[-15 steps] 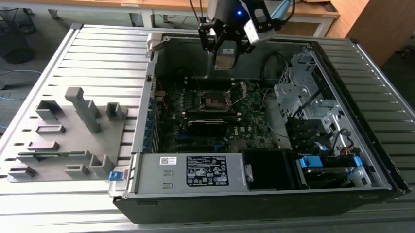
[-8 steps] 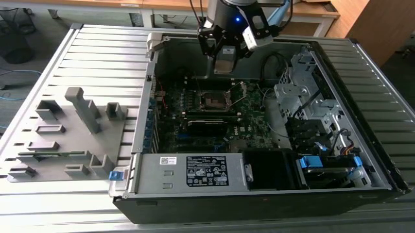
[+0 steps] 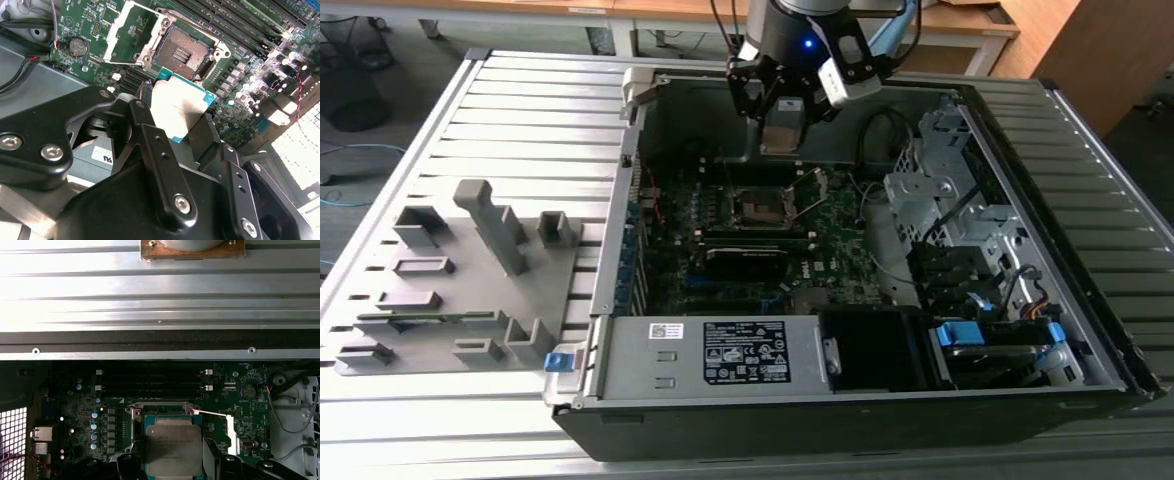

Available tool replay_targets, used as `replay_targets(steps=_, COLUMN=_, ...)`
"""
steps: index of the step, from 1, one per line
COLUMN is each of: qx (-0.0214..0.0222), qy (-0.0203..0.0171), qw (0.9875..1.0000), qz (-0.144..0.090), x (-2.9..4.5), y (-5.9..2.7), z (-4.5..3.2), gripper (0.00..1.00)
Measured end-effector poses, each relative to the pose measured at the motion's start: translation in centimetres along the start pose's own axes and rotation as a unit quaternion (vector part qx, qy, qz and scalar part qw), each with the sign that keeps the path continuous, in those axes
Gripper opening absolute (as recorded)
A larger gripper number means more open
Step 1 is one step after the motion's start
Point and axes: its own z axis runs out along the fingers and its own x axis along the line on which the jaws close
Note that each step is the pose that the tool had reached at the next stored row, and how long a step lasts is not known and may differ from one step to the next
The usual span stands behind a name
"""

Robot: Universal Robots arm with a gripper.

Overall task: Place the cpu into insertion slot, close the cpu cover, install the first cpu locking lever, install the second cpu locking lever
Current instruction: 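Place the cpu into insertion slot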

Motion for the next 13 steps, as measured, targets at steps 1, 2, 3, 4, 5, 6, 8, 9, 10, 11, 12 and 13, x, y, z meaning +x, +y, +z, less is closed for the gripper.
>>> replay_targets(steps=1, qx=0.0, qy=0.0, qw=1.0, qz=0.0, x=0.0, y=0.0, z=0.0, gripper=0.54)
replay_targets(steps=2, qx=0.0, qy=0.0, qw=1.0, qz=0.0, x=0.0, y=0.0, z=0.01, gripper=0.54)
replay_targets(steps=3, qx=-0.0002, qy=-0.0001, qw=1.0, qz=0.0, x=0.0, y=0.0, z=0.05, gripper=0.54)
replay_targets(steps=4, qx=-0.0003, qy=-0.0002, qw=1.0, qz=0.0, x=0.0, y=-0.01, z=0.1, gripper=0.54)
replay_targets(steps=5, qx=-0.0001, qy=0.0, qw=1.0, qz=0.0, x=0.0, y=-0.01, z=0.13, gripper=0.54)
replay_targets(steps=6, qx=0.0, qy=0.0, qw=1.0, qz=0.0, x=0.0, y=-0.01, z=0.16, gripper=0.54)
replay_targets(steps=8, qx=0.0001, qy=0.0, qw=1.0, qz=0.0, x=0.0, y=-0.02, z=0.16, gripper=0.54)
replay_targets(steps=9, qx=0.0001, qy=0.0, qw=1.0, qz=0.0, x=0.0, y=-0.02, z=0.17, gripper=0.54)
replay_targets(steps=10, qx=0.0, qy=0.0, qw=1.0, qz=0.0, x=0.0, y=-0.02, z=0.21, gripper=0.54)
replay_targets(steps=11, qx=0.0, qy=0.0, qw=1.0, qz=0.0, x=0.0, y=-0.02, z=0.25, gripper=0.54)
replay_targets(steps=12, qx=0.0, qy=0.0, qw=1.0, qz=0.0, x=0.0, y=-0.02, z=0.25, gripper=0.54)
replay_targets(steps=13, qx=0.0, qy=0.0, qw=1.0, qz=0.0, x=0.0, y=-0.02, z=0.25, gripper=0.54)
